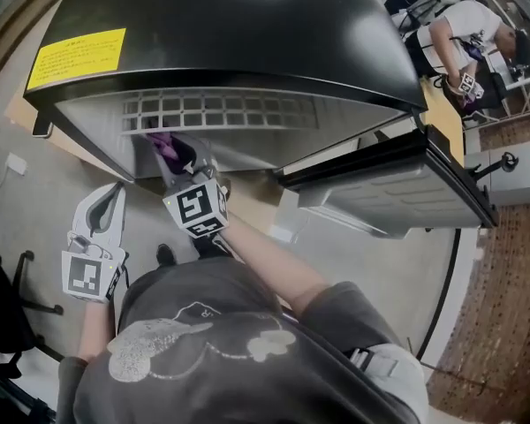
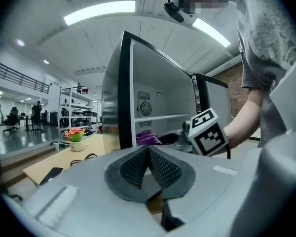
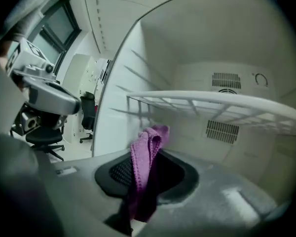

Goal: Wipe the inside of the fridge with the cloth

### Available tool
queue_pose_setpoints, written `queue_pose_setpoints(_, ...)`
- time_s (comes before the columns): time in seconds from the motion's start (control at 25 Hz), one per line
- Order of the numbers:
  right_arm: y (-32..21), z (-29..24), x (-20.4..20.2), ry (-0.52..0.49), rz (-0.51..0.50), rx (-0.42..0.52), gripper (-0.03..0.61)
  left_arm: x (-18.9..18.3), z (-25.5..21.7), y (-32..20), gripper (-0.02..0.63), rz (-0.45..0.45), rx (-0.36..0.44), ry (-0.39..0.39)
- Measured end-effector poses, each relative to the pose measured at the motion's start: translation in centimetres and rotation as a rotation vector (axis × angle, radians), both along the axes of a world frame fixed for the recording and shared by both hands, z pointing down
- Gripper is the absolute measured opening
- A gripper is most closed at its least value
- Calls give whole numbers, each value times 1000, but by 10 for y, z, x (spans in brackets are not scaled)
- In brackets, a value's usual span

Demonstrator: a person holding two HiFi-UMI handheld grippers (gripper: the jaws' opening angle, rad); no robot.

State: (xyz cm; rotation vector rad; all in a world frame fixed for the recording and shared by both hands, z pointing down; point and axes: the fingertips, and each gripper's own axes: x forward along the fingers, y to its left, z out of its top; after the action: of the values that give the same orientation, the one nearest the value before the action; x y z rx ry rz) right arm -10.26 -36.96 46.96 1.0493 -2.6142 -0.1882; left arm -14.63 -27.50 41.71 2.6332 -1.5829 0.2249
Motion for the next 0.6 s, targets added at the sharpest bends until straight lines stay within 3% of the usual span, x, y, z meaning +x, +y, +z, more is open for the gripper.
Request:
queue_pose_setpoints(0.28,-63,12,-36,24,8,42,84,-28,3,-4,18,-88,-20,16)
queue_pose_setpoints(0.6,-51,14,-53,2,-56,35,84,-46,-8,-8,18,-108,3,37)
